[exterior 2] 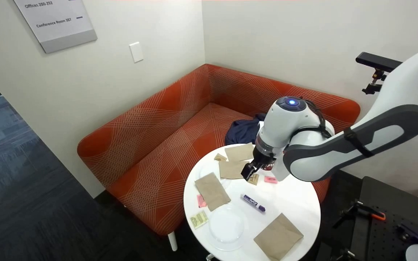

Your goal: Pick the marker from the cup and put it on the table

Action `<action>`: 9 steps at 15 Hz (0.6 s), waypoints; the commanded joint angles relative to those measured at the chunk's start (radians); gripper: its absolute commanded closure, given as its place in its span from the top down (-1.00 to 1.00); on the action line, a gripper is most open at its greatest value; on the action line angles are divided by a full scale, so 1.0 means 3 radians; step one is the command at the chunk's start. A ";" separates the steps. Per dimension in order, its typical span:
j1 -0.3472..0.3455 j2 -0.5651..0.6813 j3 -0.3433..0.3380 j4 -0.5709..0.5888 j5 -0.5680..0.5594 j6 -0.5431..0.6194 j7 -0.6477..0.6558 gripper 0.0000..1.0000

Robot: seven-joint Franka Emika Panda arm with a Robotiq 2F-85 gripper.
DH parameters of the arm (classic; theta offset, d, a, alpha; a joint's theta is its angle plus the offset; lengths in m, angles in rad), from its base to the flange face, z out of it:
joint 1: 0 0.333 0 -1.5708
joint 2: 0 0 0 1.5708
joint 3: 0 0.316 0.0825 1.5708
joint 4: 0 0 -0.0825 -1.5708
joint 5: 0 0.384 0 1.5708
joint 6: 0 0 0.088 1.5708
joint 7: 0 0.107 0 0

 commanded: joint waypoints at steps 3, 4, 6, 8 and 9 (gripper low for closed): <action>0.0013 -0.0706 -0.0048 -0.0617 -0.0350 0.0136 0.0384 1.00; -0.0016 -0.0783 -0.0024 -0.0685 -0.0398 0.0142 0.0422 1.00; -0.0071 -0.0926 0.0023 -0.0812 -0.0479 0.0148 0.0496 1.00; -0.0117 -0.0765 0.0082 -0.0646 -0.0374 0.0050 0.0356 1.00; -0.0129 -0.0813 0.0091 -0.0690 -0.0376 0.0051 0.0357 1.00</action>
